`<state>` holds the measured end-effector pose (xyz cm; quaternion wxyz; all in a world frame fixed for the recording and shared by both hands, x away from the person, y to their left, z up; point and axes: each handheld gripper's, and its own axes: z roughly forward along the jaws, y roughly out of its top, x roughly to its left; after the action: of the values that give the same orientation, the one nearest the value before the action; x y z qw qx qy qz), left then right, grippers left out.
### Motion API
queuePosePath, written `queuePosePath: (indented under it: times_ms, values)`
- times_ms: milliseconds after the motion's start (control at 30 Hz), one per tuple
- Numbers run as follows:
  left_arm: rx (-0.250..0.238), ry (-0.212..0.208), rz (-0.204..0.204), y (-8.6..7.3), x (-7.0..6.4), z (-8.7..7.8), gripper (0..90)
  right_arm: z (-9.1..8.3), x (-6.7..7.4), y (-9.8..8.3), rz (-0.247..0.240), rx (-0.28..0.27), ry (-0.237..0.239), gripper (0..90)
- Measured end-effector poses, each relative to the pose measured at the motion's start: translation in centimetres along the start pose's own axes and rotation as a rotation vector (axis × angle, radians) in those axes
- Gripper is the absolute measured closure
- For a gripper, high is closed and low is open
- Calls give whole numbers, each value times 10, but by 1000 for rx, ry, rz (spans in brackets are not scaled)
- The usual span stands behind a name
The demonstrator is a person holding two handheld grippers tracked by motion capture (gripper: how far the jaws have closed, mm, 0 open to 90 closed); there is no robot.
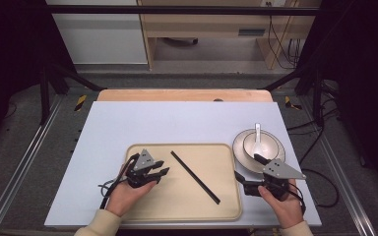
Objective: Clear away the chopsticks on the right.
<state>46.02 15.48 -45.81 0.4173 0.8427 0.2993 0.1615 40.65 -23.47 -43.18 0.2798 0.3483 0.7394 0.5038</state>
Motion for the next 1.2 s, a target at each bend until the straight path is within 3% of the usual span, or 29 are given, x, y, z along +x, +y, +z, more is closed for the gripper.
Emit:
queuePosePath:
  times_ms: [100,200,333,767,1033,1200]
  values:
    - [40,-3,-3,7,-2,10,787,-6,-2,-8,-13,-13,-14,87]
    - [68,-5,-34,13,-4,21,841,-6,-1,-10,-11,-5,-22,67]
    - [99,8,-45,16,-2,33,885,-9,0,-9,-17,-18,-26,68]
    - [132,32,-34,23,0,57,895,-7,1,-13,-18,-7,-26,88]
    - [128,9,-2,34,5,73,896,-3,1,-16,-17,14,-23,98]
    - [123,-19,25,40,2,81,897,-2,1,-18,-20,24,-19,100]
